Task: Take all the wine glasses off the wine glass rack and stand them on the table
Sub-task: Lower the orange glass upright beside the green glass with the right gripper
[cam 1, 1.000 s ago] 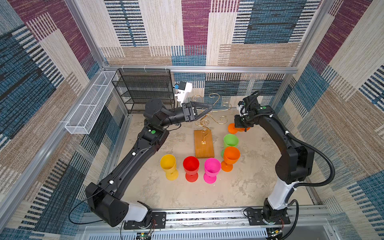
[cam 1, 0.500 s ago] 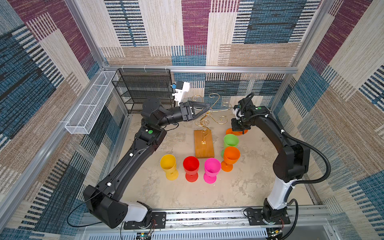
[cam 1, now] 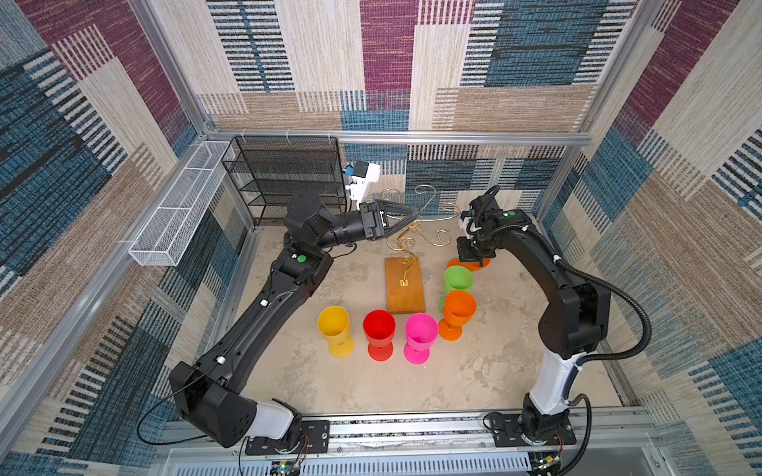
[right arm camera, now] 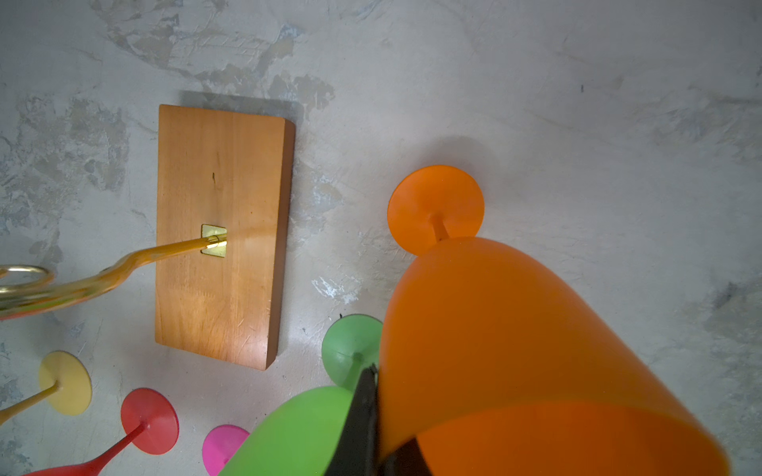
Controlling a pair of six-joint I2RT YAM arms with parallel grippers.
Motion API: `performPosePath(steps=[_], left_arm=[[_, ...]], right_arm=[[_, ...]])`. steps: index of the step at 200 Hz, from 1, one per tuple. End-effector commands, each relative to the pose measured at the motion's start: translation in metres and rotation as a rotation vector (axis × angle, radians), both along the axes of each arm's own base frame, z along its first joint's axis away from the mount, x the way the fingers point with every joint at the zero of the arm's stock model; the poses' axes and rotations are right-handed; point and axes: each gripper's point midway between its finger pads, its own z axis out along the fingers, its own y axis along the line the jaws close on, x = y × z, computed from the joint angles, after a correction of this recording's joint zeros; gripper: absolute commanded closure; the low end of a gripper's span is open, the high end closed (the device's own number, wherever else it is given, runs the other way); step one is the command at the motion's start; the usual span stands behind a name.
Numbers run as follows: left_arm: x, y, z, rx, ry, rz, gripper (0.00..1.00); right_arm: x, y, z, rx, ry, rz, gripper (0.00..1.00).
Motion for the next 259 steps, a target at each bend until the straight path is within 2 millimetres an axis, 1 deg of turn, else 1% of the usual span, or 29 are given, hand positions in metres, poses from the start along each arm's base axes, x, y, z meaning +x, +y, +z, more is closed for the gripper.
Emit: performPosePath(steps=[1,67,99,131,162,234,259], left_arm=[[-0.005,0.001,0.007,-0.012,-0.038,-0.016,0.43],[-0.009,0.002,0.006,-0.009,-0.046,-0.025,0.43],[-0.01,0.002,0.003,-0.006,-0.045,-0.029,0.43],[-0.01,0.002,0.001,-0.005,-0.044,-0.035,0.45],[-0.011,0.002,0.001,-0.004,-0.047,-0.035,0.45],[-0.013,0.004,0.003,0.0,-0.055,-0.035,0.45],[-0.013,0.004,0.002,0.002,-0.054,-0.034,0.45]], right_arm=[[0.004,0.004,0.003,-0.001,-0.006,0.019,0.98],[0.01,0.013,0.0,-0.006,0.005,0.037,0.91],[0.013,0.015,0.003,0.002,-0.002,0.041,0.87],[0.015,0.017,0.006,0.001,-0.013,0.041,0.82],[0.017,0.019,0.01,0.009,-0.018,0.046,0.8],[0.011,0.02,0.018,0.026,-0.039,0.044,0.76],[0.008,0.023,0.022,0.05,-0.047,0.053,0.74]])
